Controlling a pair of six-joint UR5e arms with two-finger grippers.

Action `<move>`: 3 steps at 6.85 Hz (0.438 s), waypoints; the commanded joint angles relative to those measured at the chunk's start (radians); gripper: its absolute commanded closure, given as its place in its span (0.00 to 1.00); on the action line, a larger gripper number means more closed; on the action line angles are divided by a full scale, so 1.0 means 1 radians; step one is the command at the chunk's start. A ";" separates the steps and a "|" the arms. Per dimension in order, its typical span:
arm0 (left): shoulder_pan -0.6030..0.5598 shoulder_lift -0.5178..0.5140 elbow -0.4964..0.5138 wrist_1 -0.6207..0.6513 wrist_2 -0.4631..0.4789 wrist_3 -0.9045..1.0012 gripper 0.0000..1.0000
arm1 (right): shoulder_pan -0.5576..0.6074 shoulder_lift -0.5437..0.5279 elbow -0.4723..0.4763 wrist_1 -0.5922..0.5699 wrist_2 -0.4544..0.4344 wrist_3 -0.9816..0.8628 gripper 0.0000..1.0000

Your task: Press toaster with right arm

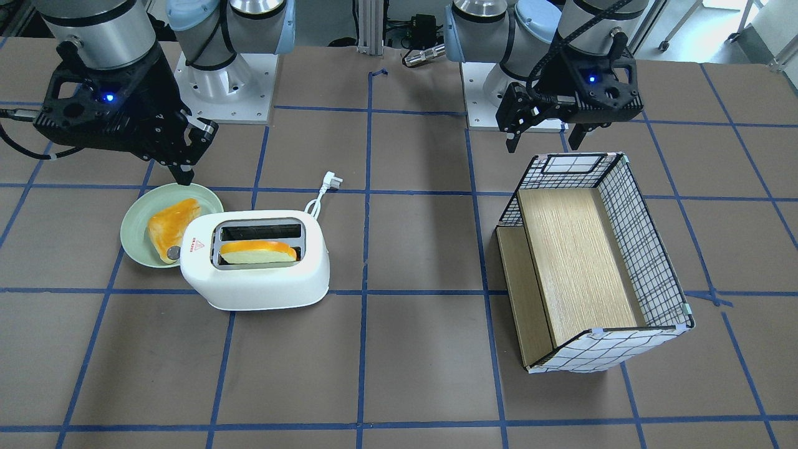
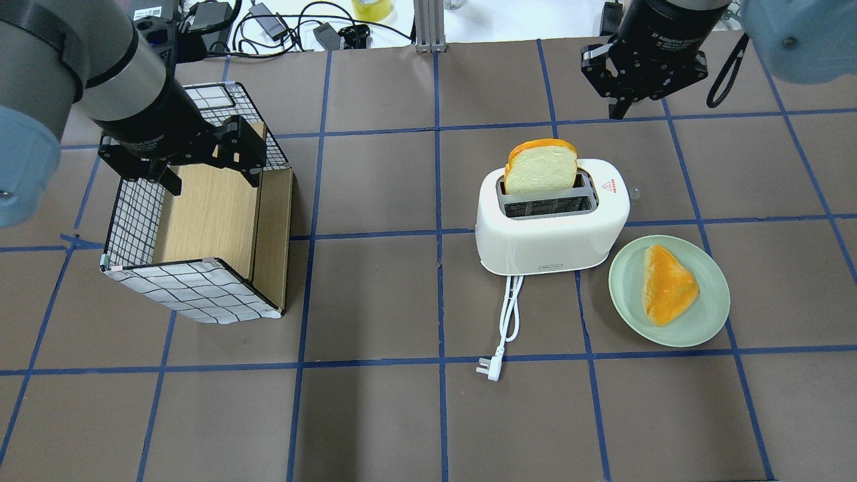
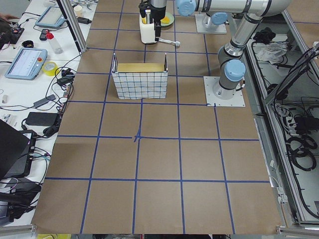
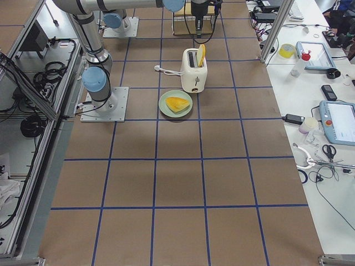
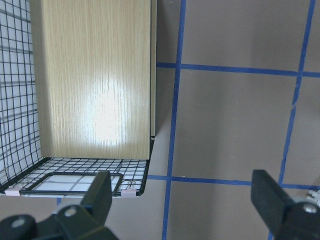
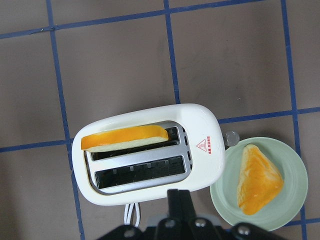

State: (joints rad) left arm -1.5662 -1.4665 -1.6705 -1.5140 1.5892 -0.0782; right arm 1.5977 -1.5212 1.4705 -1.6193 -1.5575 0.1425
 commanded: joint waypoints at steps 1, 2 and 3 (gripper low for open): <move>0.000 0.000 0.000 0.000 0.000 0.000 0.00 | 0.001 0.004 -0.001 -0.002 -0.001 -0.011 0.01; 0.000 0.000 0.000 0.000 0.000 0.000 0.00 | 0.001 0.004 -0.003 -0.002 -0.003 -0.011 0.00; 0.000 0.000 0.000 0.000 0.000 0.000 0.00 | 0.001 0.003 -0.001 -0.001 -0.001 -0.011 0.00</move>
State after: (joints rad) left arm -1.5662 -1.4665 -1.6705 -1.5141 1.5892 -0.0782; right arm 1.5984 -1.5180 1.4689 -1.6211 -1.5594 0.1323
